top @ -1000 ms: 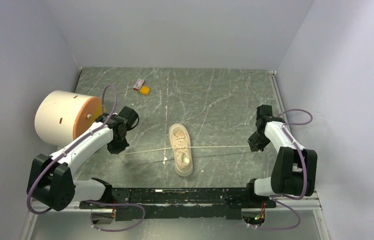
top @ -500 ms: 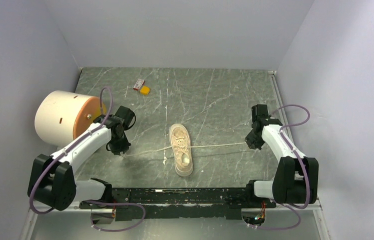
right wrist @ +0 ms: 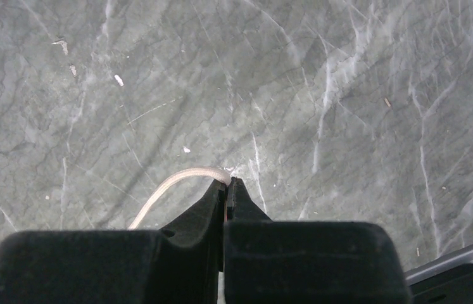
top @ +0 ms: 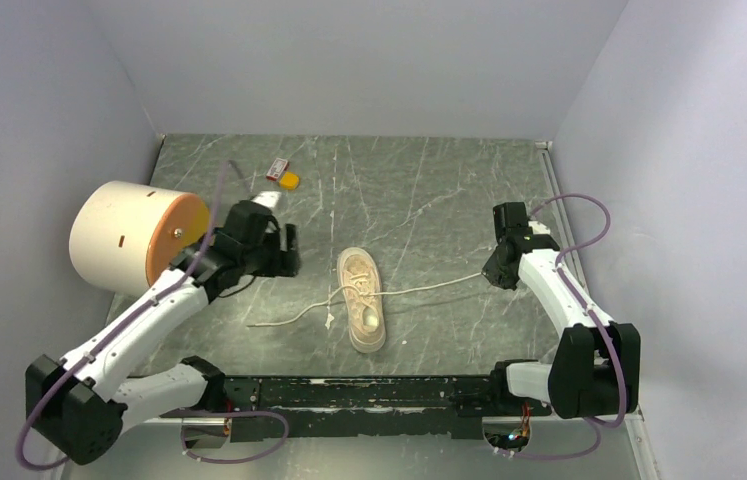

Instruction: Tie the shoes

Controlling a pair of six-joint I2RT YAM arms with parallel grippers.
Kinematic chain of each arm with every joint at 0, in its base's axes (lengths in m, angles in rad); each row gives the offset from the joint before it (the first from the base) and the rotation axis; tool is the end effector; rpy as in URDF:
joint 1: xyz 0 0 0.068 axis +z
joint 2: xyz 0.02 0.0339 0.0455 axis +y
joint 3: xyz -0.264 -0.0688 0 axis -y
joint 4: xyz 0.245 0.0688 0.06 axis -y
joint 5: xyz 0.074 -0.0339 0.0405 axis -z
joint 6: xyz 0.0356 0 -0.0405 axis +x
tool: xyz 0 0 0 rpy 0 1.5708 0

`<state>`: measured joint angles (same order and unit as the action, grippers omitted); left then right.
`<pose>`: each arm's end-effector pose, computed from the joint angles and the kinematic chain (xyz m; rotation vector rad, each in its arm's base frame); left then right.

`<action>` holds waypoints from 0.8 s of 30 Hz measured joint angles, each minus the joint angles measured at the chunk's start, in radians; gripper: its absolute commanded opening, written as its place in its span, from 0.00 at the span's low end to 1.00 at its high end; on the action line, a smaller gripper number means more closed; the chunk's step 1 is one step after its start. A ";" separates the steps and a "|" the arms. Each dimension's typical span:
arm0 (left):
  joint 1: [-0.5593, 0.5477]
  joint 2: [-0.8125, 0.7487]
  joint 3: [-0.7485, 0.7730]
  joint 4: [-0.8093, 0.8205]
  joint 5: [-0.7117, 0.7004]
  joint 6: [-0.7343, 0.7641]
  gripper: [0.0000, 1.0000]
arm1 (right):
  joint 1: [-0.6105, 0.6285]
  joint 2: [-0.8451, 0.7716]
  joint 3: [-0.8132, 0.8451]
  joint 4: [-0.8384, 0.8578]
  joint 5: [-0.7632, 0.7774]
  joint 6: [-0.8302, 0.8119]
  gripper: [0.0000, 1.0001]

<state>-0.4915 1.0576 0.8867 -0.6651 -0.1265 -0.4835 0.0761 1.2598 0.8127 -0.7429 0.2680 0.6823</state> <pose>0.1919 -0.0977 0.2798 -0.0493 2.4194 -0.3008 0.2264 0.0078 0.2124 0.8688 2.5441 -0.1448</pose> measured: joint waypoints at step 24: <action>-0.248 0.378 -0.204 0.553 0.246 0.307 0.51 | 0.011 -0.002 0.019 0.013 -0.030 -0.053 0.00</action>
<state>-0.7395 1.4353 0.6823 -0.1120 0.1200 -0.1761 0.0872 1.2583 0.8322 -0.7300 0.2379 0.6296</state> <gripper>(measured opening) 0.609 0.013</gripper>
